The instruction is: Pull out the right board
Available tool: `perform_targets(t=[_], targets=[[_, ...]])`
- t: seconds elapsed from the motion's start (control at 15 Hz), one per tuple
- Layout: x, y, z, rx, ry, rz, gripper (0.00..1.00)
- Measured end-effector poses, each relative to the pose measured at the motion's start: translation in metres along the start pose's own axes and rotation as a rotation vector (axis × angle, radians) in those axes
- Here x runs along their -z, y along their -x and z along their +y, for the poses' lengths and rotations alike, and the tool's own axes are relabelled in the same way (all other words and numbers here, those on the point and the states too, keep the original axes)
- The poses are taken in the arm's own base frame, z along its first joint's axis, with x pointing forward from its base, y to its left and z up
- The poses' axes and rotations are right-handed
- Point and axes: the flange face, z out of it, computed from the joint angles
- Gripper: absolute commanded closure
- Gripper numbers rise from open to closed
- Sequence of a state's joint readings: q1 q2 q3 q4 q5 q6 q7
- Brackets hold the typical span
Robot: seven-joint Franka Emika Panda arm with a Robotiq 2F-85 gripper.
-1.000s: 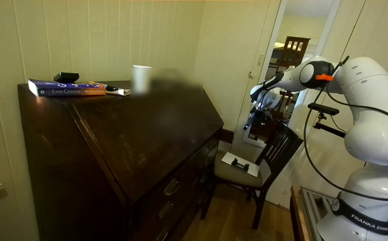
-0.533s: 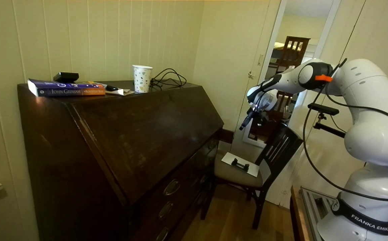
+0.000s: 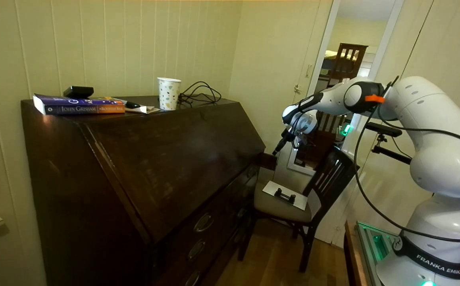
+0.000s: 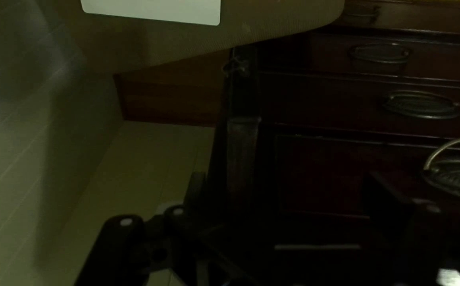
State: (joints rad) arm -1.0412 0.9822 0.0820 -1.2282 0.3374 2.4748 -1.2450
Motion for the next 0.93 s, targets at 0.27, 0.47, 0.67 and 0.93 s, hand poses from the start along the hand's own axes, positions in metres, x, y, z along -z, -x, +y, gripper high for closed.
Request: perform_targets(t=[0.27, 0.47, 0.67, 0.93], targets=[[-0.001, -0.008, 0.014, -0.028, 0.002, -0.033, 0.00], [-0.007, -0.001, 0.022, -0.046, -0.026, -0.099, 0.00], [-0.017, 0.004, 0.024, -0.055, -0.062, -0.134, 0.00], [-0.030, -0.001, 0.023, -0.050, -0.091, -0.129, 0.01]])
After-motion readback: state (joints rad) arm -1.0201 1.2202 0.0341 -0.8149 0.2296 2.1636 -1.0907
